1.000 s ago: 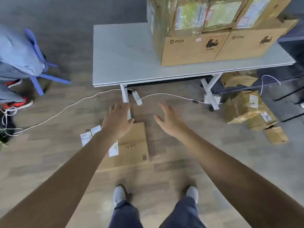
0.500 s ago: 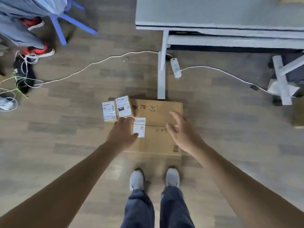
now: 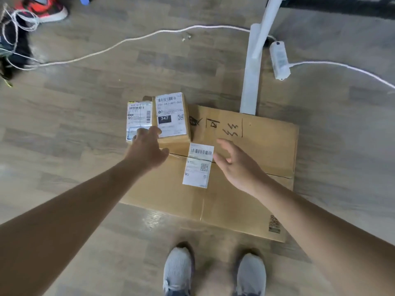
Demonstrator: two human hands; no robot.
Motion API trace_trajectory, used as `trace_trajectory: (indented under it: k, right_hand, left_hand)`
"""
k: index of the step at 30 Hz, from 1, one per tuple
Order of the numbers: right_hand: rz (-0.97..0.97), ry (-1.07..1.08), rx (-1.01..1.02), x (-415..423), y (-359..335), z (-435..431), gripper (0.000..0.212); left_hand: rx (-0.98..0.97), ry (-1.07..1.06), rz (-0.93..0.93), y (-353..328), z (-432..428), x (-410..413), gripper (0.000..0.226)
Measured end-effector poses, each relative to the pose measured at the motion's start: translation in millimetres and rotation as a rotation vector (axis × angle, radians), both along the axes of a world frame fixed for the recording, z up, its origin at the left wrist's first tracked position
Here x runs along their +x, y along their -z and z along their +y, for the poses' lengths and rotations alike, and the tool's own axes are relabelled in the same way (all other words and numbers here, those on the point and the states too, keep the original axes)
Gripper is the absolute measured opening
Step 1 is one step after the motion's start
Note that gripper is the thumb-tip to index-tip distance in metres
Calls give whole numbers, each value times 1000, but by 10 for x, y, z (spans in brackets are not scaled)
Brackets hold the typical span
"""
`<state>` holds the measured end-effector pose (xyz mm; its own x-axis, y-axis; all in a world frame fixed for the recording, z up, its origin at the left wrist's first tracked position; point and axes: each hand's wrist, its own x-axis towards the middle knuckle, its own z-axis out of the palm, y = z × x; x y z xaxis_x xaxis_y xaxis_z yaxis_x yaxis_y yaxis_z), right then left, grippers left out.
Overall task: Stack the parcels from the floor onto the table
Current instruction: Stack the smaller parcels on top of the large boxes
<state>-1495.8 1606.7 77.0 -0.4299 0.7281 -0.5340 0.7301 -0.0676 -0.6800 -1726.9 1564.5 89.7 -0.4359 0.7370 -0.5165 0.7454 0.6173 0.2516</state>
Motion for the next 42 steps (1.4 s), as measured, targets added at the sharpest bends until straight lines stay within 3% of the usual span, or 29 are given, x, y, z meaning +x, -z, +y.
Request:
trace_trajectory:
  k: [7,11,16,19,24,31,36,42]
  right_hand:
    - [89,16,-66,-552,440,225,56]
    - [168,69,-164,-718,499,213,47]
    - [149,233,-187,-557,471,129,38]
    - [135,275,-188,-299,441,105,27]
    - [96,381,-309,-16,293,31,43]
    - [189,492,-377,460,-747,-219,36]
    - [187,533,-354,791,-1851,-466,42]
    - [301,635,-357,1022,-3379,-665,64]
  left_hand:
    - [188,-233,-239,350,3,-152,43]
    - [253,-389,-371,342,-27,-26,37]
    - [151,-506,-483,258,-61,210,53]
    - [69,-522,-655,157,-58,400,41]
    - [66,-459,-684,30,-131,680,40]
    - [62,-459,-769,-932,-370,1070,42]
    - [28,-391,-698,-1963,-616,1228,47]
    - [9,-465,-883,-3246,-700,1348,78]
